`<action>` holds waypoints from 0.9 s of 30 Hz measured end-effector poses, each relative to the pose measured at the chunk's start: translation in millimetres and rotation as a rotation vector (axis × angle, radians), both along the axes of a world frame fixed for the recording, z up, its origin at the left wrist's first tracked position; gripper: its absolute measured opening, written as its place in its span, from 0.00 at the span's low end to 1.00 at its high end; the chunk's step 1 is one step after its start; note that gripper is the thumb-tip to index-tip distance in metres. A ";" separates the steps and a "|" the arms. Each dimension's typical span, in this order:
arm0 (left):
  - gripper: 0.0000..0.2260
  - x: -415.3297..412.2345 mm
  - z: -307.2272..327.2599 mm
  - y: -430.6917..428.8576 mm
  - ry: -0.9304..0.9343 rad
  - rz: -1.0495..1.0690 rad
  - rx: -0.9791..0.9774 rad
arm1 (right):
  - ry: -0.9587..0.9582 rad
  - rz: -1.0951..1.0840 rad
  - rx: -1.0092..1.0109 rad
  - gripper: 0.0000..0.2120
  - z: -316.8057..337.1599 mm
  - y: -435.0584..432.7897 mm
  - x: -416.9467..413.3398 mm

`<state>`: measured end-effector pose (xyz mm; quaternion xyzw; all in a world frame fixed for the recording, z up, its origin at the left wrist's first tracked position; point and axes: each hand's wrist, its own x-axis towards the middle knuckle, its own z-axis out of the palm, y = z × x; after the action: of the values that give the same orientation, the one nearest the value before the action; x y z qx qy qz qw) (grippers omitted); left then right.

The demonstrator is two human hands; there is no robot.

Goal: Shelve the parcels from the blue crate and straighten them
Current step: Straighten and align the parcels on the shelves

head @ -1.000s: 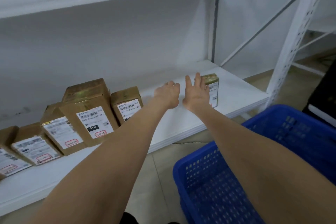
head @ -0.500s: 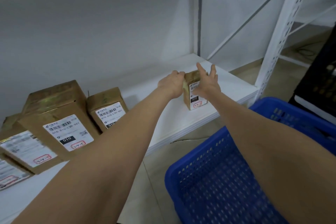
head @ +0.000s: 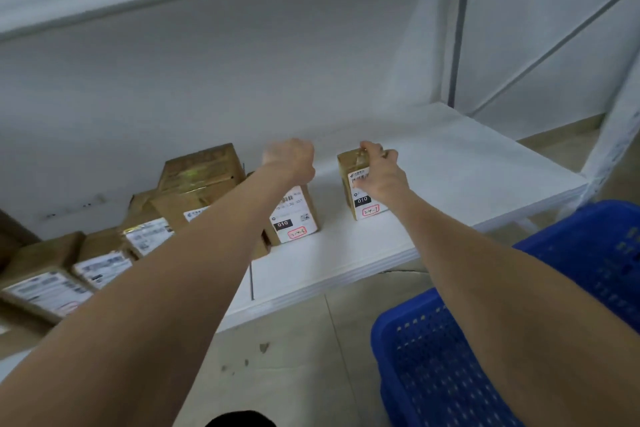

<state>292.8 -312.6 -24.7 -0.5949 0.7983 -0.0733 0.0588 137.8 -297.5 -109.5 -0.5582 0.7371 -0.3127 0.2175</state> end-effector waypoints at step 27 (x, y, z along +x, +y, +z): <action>0.12 39.9 -24.8 13.5 0.078 0.037 0.000 | 0.167 0.009 -0.021 0.34 0.2 -13.2 70.8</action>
<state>332.8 -299.1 -49.5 -0.6119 0.7889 -0.0492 0.0290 208.7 -310.7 -109.3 -0.5879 0.7469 -0.2716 0.1508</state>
